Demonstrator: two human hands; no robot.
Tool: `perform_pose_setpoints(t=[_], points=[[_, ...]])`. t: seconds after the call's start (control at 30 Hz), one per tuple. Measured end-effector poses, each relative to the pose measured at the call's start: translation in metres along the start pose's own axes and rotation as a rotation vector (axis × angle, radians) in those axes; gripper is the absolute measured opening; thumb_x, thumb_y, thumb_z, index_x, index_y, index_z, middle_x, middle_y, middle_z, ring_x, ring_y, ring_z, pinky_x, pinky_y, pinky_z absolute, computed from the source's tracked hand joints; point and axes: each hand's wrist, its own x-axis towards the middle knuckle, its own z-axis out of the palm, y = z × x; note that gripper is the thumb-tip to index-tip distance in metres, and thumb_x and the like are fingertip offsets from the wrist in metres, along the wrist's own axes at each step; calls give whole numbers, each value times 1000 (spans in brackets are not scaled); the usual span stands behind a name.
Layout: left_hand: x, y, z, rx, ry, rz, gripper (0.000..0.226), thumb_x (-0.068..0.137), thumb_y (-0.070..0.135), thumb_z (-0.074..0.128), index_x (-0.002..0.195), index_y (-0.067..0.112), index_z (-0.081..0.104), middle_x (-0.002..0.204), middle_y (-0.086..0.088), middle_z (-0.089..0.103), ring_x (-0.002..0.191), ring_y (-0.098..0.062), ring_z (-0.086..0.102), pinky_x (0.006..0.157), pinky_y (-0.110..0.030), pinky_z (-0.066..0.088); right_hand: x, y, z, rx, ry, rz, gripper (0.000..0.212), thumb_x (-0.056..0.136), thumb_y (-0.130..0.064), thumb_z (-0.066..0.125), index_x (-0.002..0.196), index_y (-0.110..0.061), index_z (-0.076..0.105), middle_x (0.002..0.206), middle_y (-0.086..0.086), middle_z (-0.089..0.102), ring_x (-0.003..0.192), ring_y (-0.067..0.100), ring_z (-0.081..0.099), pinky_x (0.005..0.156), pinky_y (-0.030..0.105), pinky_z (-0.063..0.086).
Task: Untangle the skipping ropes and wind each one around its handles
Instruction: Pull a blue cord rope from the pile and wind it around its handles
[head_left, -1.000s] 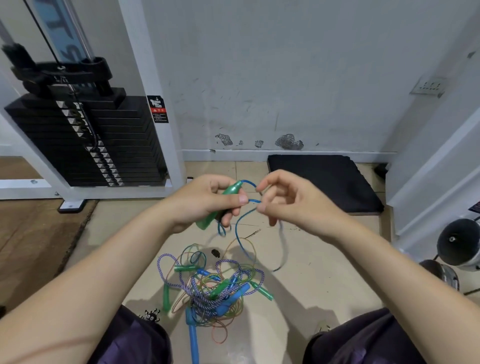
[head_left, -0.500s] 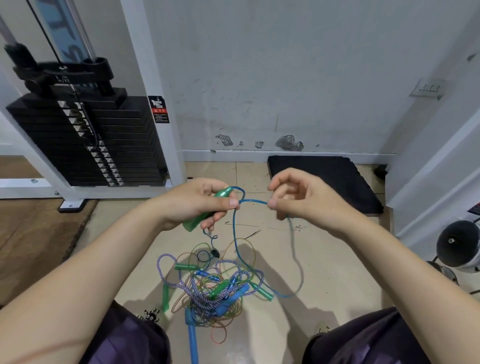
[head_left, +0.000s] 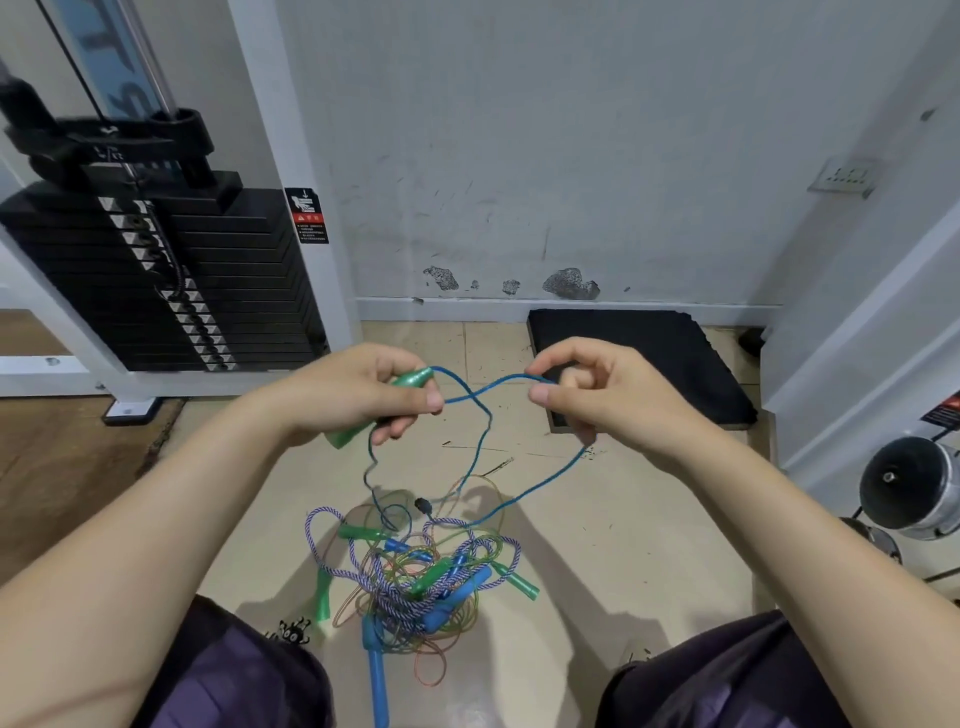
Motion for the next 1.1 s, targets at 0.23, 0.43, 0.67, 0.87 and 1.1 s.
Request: perform_pose_setpoints(t=[0.23,0.43,0.67,0.87,1.1], points=[[3,7,33,-107,-97,61,9,92,17,64,89,9,62,58,-6,52,43,-14,36,48,-25,38,-2,-1,29,85,-84,33,55,78,-15,82,121,-26,49,100,8,56,57,24,58,59,37,50],[6,2,21,-230,61,61,12,89,22,69,89,10,67,58,-3,50,41,-11,35,48,-24,32,-1,2,18,-167,-1,-35,21,75,-24,84,88,-17,69,86,1,46,64,9,51,63,34,54],[13,-1,39,-268,-48,37,16,91,21,63,89,4,63,63,-5,57,45,-14,45,49,-24,37,-3,4,34,4,-144,-20,24,79,-10,80,94,-7,62,69,0,60,68,16,56,70,32,47],[13,-9,14,-65,-154,-81,21,94,22,57,95,3,65,75,-10,68,70,-20,64,72,-24,50,3,3,16,-51,19,-26,9,88,-15,71,82,-14,66,50,-2,32,53,19,27,56,31,27],[12,-13,5,-76,-110,-123,16,97,17,56,88,4,62,50,-4,48,39,-17,48,69,-33,52,-3,0,18,111,-47,59,22,87,-1,68,98,-11,51,81,11,66,62,18,62,69,26,50]])
